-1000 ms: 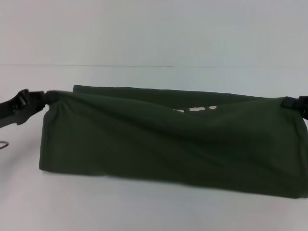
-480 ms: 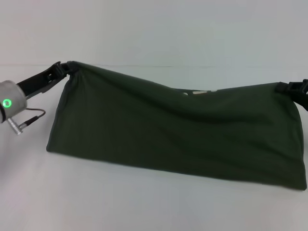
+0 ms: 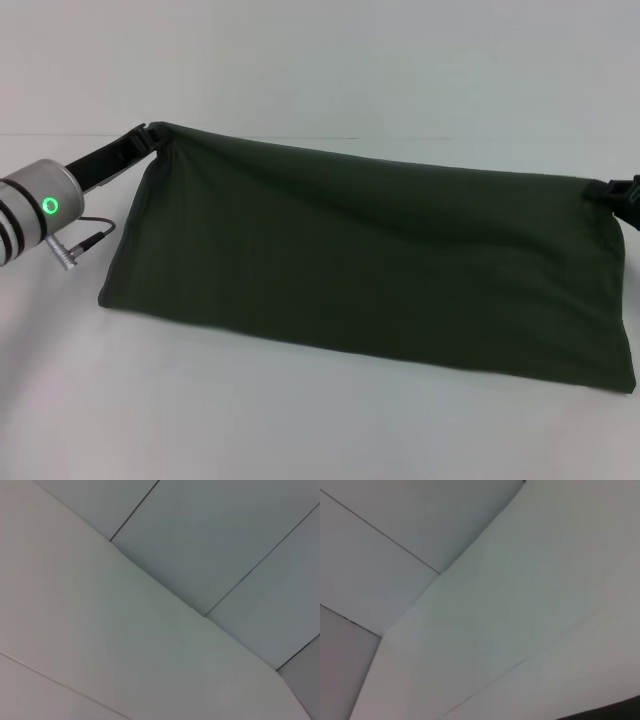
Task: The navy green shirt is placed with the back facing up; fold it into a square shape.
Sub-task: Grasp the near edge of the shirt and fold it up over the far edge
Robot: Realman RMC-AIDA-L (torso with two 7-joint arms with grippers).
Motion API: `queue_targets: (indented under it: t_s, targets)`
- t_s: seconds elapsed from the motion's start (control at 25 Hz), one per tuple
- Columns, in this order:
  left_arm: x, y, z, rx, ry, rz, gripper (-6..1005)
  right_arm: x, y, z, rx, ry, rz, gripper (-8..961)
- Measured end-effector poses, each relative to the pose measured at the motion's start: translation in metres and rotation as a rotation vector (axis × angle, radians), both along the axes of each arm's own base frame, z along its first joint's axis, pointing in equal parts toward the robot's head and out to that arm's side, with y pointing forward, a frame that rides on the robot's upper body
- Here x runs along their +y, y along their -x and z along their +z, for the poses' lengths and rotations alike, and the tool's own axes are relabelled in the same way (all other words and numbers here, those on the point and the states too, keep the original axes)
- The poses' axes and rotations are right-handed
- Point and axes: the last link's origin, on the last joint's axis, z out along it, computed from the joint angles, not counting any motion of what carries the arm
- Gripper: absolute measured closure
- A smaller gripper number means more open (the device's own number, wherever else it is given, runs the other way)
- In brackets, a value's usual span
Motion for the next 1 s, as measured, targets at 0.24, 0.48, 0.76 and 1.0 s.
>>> queue_targets:
  t_s: [0.24, 0.48, 0.76, 1.0]
  targets:
    - [0.004, -0.003, -0.012, 0.073, -0.008, 0.019, 947, 0.002, -0.002, -0.011, -0.051, -0.002, -0.012, 912]
    - [0.007, -0.005, -0.016, 0.095, -0.026, 0.023, 947, 0.007, -0.002, -0.01, -0.084, -0.017, -0.01, 907]
    - [0.012, -0.009, -0.019, 0.114, -0.052, 0.019, 948, 0.018, 0.005, -0.007, -0.124, -0.037, 0.001, 892]
    - [0.013, -0.013, -0.022, 0.124, -0.052, 0.008, 945, 0.026, 0.012, -0.008, -0.16, -0.051, 0.022, 879]
